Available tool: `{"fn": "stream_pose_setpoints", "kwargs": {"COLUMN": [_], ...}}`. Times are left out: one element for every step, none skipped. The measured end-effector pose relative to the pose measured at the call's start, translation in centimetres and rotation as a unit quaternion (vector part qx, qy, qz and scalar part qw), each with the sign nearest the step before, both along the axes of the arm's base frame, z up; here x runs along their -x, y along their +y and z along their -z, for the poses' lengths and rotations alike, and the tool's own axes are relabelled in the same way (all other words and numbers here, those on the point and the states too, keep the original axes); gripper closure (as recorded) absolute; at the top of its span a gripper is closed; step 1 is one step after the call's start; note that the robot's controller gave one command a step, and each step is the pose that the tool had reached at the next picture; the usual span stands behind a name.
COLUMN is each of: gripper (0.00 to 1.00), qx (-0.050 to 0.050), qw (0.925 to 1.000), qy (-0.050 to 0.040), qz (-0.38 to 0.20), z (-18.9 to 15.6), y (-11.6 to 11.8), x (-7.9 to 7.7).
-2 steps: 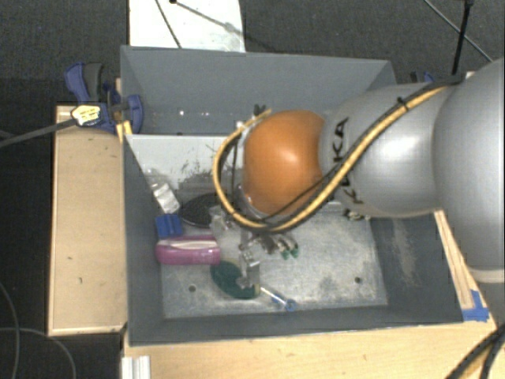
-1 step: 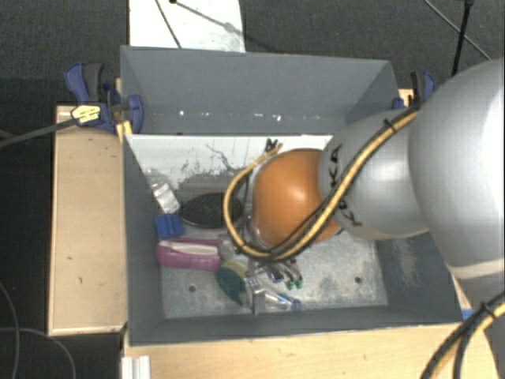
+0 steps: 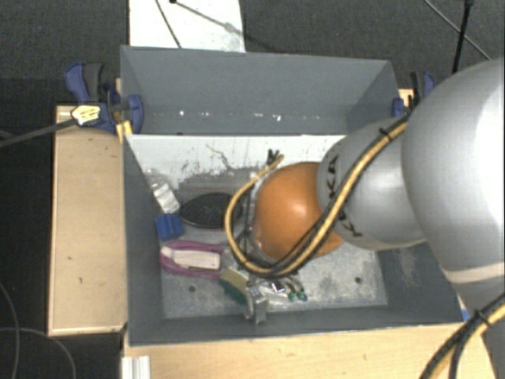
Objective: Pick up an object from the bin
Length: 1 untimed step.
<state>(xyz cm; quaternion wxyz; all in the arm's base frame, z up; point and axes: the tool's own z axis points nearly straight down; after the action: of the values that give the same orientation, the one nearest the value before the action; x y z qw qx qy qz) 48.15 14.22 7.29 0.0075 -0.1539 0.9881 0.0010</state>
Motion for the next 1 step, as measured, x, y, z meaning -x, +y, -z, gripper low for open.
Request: {"fn": "stream_pose_setpoints", "kwargs": {"gripper": [1.0], "qx": [0.001], "qw": [1.0], "qy": [0.0055], "qz": [0.003], "z": [0.22], "y": [0.03], "x": [0.33]}}
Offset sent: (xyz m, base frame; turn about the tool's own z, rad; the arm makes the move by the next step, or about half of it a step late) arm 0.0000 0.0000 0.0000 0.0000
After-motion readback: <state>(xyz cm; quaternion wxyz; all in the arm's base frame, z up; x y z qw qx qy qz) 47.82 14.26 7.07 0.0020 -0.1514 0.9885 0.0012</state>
